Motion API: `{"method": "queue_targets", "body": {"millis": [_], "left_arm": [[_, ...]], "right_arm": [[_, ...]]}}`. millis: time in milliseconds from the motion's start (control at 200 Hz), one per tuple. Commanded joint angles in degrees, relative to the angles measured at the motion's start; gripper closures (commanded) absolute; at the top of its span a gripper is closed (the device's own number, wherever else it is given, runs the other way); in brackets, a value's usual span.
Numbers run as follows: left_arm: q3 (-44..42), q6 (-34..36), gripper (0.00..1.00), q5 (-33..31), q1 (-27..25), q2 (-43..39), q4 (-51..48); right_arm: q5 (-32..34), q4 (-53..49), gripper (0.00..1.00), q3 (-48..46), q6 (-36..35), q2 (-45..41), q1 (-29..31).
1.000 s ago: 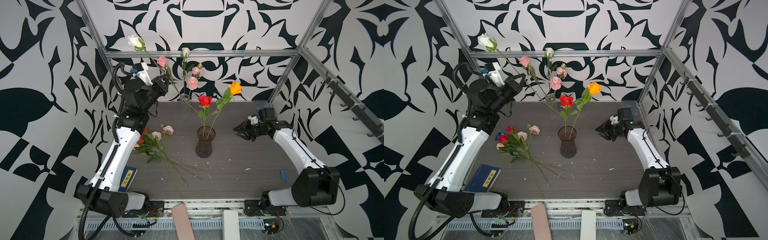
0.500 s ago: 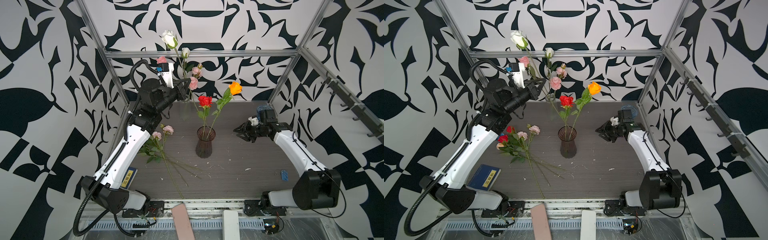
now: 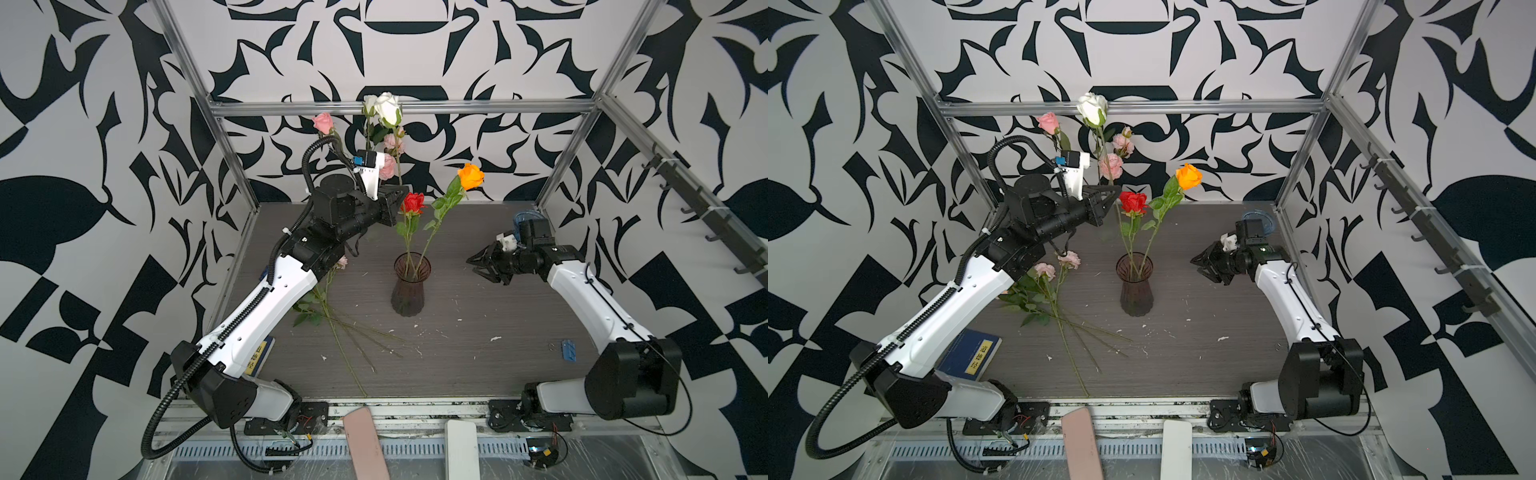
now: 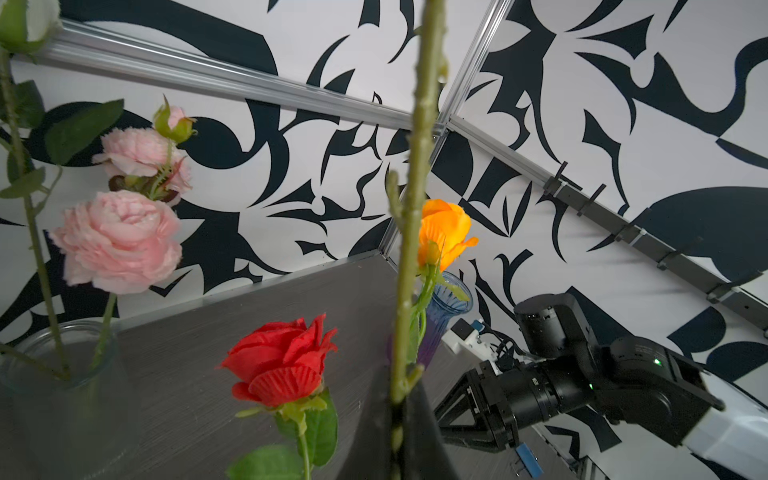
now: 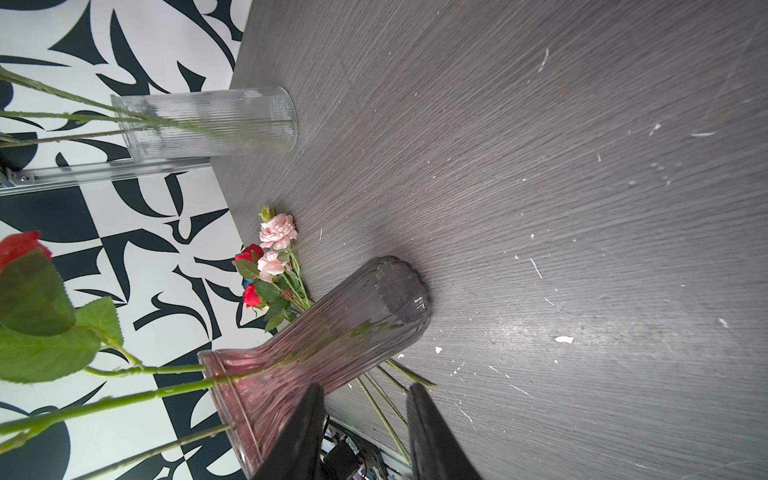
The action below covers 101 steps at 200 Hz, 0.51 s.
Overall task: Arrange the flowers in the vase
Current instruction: 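Lower the white rose stem into the mauve vase and open the left gripper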
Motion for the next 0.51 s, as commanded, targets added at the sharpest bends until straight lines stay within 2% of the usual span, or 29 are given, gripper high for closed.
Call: {"method": "queue_targets", "body": {"millis": [0,40,60,90,130,165,205,315,410,500], "left_arm": [[-1.2,2.1,1.0,-1.8,-1.9,0.0,-1.0],[-1.6,2.0,1.0,-1.9,-2.2,-0.1,-1.4],[-1.7,1.8,0.91,-1.8,-2.3,-0.1,-1.6],[-1.9,1.5,0.71,-1.7,-2.4,-0.2,-2.1],[-2.3,1.3,0.5,-1.7,-2.4,-0.6,-2.8],[-2.9,1.2,0.38,-2.0,-2.4,-1.1,-3.3],[-3.8,1.0,0.28,-2.7,-2.5,-1.9,-3.8],[-8.2,1.5,0.19,-5.1,-2.4,-5.5,-3.6],[-13.6,1.6,0.16,-8.6,-2.4,-10.1,-4.3],[-20.2,-1.5,0.16,-12.7,-2.3,-14.2,-4.8]], "right_arm": [[-1.0,1.2,0.63,0.3,0.1,-0.9,-0.1],[-1.2,1.2,0.63,0.3,0.0,-1.0,-0.1],[-1.3,1.1,0.62,0.4,-0.1,-1.0,-0.1],[-1.3,1.1,0.62,0.4,-0.2,-0.9,-0.1],[-1.4,1.0,0.62,0.3,-0.2,-1.0,-0.1],[-1.4,0.9,0.62,0.4,-0.2,-1.0,-0.1],[-1.2,0.7,0.62,0.4,-0.2,-0.9,-0.1],[-0.9,0.6,0.63,1.0,-0.2,-1.2,0.0],[-0.6,0.0,0.63,2.0,-1.0,-1.3,0.8],[-0.9,1.6,0.62,1.9,-0.5,-1.8,2.4]]}}
